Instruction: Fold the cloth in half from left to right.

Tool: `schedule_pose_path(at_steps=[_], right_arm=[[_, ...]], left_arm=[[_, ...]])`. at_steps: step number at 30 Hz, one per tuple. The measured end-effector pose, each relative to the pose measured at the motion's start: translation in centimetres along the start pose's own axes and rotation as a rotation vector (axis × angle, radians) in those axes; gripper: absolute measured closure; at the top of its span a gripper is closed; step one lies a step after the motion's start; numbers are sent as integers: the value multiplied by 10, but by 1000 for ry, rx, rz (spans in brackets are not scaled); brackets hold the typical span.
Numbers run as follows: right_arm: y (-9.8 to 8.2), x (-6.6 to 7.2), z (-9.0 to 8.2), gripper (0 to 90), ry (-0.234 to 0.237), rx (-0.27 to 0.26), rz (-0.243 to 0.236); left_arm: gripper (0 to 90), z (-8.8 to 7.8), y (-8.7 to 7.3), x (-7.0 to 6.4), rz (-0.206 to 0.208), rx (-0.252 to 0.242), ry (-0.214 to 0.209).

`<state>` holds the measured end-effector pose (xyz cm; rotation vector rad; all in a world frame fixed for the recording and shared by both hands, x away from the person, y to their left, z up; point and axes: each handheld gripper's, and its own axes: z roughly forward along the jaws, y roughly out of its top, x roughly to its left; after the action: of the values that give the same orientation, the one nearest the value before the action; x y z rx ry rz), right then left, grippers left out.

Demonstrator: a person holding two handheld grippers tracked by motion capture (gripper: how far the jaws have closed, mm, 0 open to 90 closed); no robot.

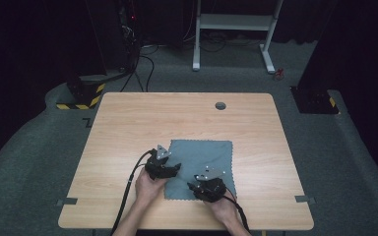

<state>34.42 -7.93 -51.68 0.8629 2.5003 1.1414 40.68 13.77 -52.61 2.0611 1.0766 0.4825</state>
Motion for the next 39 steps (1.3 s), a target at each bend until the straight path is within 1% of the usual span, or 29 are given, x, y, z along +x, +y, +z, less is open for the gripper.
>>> schedule_pose_path(at_steps=[2,3,4,5,8,11,13,14,15,17,19,21,22,23,26,28,30,32,33,35,39], right_arm=[[3,10,4,610,22,3,-28],[4,14,6,619,34,2,-36],[5,18,8,629,45,4,-46],[6,21,10,635,55,4,-49],[12,35,18,652,89,10,-89],[16,46,25,657,113,12,-113],[18,53,29,664,129,19,-118],[19,55,31,668,134,23,-126],[19,57,33,669,132,28,-133],[20,60,35,669,136,23,-141],[20,63,35,660,130,28,-145],[20,65,35,644,122,27,-165],[20,66,35,636,120,28,-165],[20,67,35,629,116,28,-167],[20,69,35,620,110,26,-161],[19,70,34,620,106,30,-155],[19,70,33,625,102,30,-168],[19,72,33,639,100,29,-168],[19,72,33,655,100,28,-169],[18,72,33,666,105,28,-171],[17,72,33,690,97,21,-160]], left_arm=[[403,0,0,4,-26,-10,-5],[429,0,2,6,-32,-4,-2],[425,1,3,8,-31,12,11],[421,2,6,12,-20,31,30],[418,8,14,22,-23,55,43],[415,14,21,31,-34,72,48],[416,17,25,36,-46,80,55],[415,18,26,37,-51,79,59],[428,19,26,39,-55,68,66],[437,20,25,44,-68,58,77],[443,20,25,47,-81,49,93],[446,21,25,51,-91,39,101],[448,22,25,53,-92,40,104],[449,23,27,55,-89,52,101],[443,29,36,56,-87,84,96],[437,33,40,58,-98,77,100],[438,37,42,59,-108,72,111],[438,41,46,59,-105,80,115],[441,42,47,59,-95,78,119],[449,44,47,59,-104,61,119],[473,47,49,58,-112,55,124]])
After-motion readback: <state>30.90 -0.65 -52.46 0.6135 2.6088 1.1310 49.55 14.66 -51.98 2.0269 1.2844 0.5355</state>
